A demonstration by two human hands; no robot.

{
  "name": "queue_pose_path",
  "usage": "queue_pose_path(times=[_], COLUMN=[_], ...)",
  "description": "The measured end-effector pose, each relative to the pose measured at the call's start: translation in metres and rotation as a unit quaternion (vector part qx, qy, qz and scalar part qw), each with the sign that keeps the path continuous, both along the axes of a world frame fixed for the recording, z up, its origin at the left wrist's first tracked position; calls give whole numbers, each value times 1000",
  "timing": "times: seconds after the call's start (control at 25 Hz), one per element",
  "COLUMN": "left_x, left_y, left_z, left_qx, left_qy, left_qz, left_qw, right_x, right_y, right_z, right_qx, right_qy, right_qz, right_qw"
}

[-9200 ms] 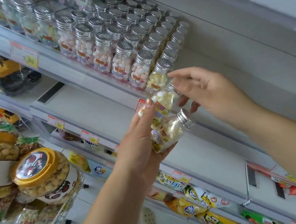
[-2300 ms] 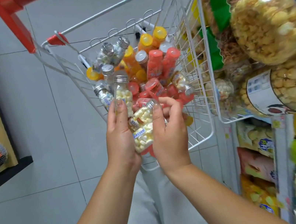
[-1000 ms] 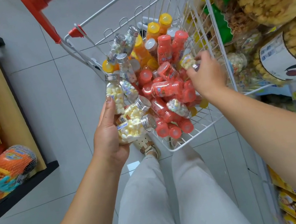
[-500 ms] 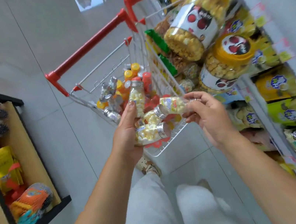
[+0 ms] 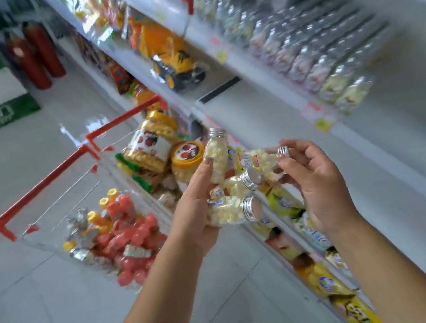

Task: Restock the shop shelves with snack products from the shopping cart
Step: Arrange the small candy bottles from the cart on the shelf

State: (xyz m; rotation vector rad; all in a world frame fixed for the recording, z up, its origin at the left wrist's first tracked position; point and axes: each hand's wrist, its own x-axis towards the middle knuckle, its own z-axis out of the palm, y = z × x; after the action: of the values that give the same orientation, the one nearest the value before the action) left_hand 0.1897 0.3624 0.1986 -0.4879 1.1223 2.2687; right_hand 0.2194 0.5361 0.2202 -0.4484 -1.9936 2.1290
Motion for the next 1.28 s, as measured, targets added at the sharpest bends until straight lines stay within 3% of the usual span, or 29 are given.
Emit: queue_pose_path(times=[0.28, 0.44, 0.64, 1.04, 1.28], left_x=[7, -19, -65, -110, -113], left_y=[105, 122, 119, 118, 132], left_z=[49, 55, 45, 52, 53], left_qx=[0, 8, -4, -25, -12], left_qy=[1, 2, 6, 2, 3], left_qz=[-77, -114, -147, -174, -184], left_qw=[997, 993, 989, 985, 983], right_x=[33, 3, -63, -114, -124], right_y=[92, 161, 229, 222, 223], right_z=[49, 62, 34, 41, 42], right_qx=[-15, 152, 290, 110, 90], right_qy=[52, 89, -59, -101, -132], right_qz=[-127, -238, -194, -183, -172], right_qw=[990, 955, 935, 972, 972])
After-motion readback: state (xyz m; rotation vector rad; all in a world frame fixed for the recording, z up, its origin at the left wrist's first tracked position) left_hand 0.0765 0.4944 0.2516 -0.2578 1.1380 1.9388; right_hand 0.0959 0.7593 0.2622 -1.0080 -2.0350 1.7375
